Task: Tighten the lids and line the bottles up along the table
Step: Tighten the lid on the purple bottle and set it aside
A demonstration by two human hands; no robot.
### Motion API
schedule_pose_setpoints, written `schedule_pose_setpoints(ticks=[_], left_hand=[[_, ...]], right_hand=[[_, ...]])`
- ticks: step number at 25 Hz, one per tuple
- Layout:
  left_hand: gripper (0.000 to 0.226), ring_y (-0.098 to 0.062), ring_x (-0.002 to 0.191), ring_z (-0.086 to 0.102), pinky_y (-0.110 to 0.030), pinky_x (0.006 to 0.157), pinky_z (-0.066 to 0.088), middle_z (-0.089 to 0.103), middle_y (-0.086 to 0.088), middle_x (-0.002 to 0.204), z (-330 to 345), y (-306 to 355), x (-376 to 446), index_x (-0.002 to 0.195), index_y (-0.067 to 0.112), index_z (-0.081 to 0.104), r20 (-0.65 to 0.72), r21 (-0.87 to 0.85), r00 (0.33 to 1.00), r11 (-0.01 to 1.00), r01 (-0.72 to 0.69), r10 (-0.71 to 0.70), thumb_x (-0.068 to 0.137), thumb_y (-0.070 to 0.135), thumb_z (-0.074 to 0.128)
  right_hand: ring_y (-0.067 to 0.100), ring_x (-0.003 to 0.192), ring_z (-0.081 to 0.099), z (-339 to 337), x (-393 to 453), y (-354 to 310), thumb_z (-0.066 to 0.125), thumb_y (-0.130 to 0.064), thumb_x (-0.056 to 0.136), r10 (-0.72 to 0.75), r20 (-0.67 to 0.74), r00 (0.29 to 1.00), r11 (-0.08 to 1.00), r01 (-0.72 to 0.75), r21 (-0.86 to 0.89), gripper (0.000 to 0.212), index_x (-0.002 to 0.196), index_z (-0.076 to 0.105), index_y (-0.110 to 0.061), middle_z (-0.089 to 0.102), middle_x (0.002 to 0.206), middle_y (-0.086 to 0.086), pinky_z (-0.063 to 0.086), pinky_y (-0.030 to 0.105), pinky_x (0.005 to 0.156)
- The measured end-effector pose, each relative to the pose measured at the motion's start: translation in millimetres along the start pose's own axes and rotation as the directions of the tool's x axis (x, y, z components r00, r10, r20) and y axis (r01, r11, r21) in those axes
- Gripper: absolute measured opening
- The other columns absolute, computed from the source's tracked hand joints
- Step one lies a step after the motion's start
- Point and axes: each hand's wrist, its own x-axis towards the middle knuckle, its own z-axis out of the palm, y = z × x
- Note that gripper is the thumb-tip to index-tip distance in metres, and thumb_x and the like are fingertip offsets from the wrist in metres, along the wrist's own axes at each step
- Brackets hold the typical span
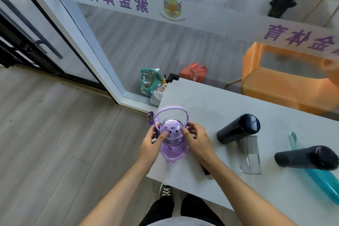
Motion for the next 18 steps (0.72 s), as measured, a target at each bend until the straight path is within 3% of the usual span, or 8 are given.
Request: schedule_pose_setpoints(ticks=[3, 5, 7, 10, 13, 15, 18], left_hand=[[0.028, -0.011, 0.099, 0.068, -0.029, 0.079, 0.052, 0.07, 0.006, 0.111, 4.6, -1.2, -4.3, 0.115, 0.037, 0.06, 0.047, -0.051, 0.999, 0.999, -0.007, 0.009, 0.089, 0.035, 0.069], [0.019, -0.004, 0.092, 0.068, -0.029, 0.081, 0.052, 0.072, 0.009, 0.104, 7.4, 2.5, 0.8, 0.108, 0.036, 0.062, 0.043, -0.061, 0.999, 0.998, -0.024, 0.027, 0.09, 0.037, 0.067], [0.016, -0.008, 0.091, 0.068, -0.037, 0.086, 0.053, 0.073, 0.005, 0.1, 9.0, 4.7, 11.8, 0.102, 0.032, 0.064, 0.037, -0.038, 0.999, 0.999, -0.038, 0.039, 0.091, 0.043, 0.064], [0.021, -0.012, 0.096, 0.064, -0.04, 0.095, 0.048, 0.07, 0.004, 0.1, 15.6, 14.5, 32.0, 0.1, 0.024, 0.064, 0.044, -0.074, 0.999, 0.997, 0.025, -0.022, 0.098, 0.039, 0.05], [0.027, -0.012, 0.09, 0.059, -0.035, 0.086, 0.045, 0.065, 0.003, 0.091, 25.3, 34.8, 53.2, 0.092, 0.015, 0.063, 0.022, -0.135, 0.996, 0.987, 0.091, -0.089, 0.098, 0.031, 0.042], [0.034, -0.016, 0.092, 0.059, -0.036, 0.085, 0.048, 0.067, -0.002, 0.094, 31.5, 44.6, 70.3, 0.091, 0.009, 0.065, 0.004, -0.091, 0.998, 0.994, 0.063, -0.063, 0.1, 0.031, 0.041], [0.018, -0.019, 0.094, 0.061, -0.034, 0.085, 0.05, 0.067, -0.002, 0.096, 42.9, 56.4, 90.8, 0.097, 0.02, 0.065, -0.054, 0.025, 0.999, 1.0, 0.003, -0.002, 0.1, 0.029, 0.05]], right_hand=[[0.013, 0.097, 0.066, 2.3, -6.4, -0.1, 0.071, -0.059, 0.072, 0.011, -0.065, 0.998, 1.0, -0.009, 0.019, 0.053, 0.111, 0.059, -0.025, 0.064, 0.108, -0.002, 0.057, 0.034, 0.086], [0.014, 0.097, 0.066, 2.0, -5.4, -0.5, 0.073, -0.055, 0.069, 0.029, -0.072, 0.997, 0.999, -0.027, 0.033, 0.052, 0.109, 0.057, -0.026, 0.064, 0.107, -0.003, 0.058, 0.036, 0.086], [0.016, 0.099, 0.066, -0.8, -2.3, -0.2, 0.073, -0.049, 0.069, 0.043, -0.077, 0.996, 0.998, -0.039, 0.055, 0.045, 0.105, 0.057, -0.028, 0.063, 0.107, -0.004, 0.058, 0.038, 0.087], [0.02, 0.1, 0.064, -5.6, 8.2, 1.7, 0.062, -0.054, 0.076, 0.047, -0.076, 0.996, 0.998, -0.043, 0.051, 0.031, 0.098, 0.06, -0.032, 0.06, 0.103, -0.003, 0.054, 0.039, 0.09], [0.022, 0.108, 0.063, -8.1, 30.7, 2.5, 0.038, -0.071, 0.086, 0.138, -0.101, 0.985, 0.981, -0.121, 0.153, 0.051, 0.105, 0.069, -0.036, 0.067, 0.108, -0.005, 0.05, 0.048, 0.1], [0.021, 0.102, 0.068, -9.9, 48.8, 1.5, 0.031, -0.081, 0.084, 0.176, -0.137, 0.975, 0.972, -0.15, 0.183, 0.061, 0.102, 0.072, -0.039, 0.073, 0.104, -0.003, 0.054, 0.049, 0.096], [0.025, 0.088, 0.069, -16.6, 68.8, -17.7, 0.035, -0.067, 0.095, 0.222, -0.164, 0.961, 0.97, -0.201, 0.136, 0.057, 0.092, 0.074, -0.025, 0.074, 0.089, 0.0, 0.056, 0.044, 0.085]])
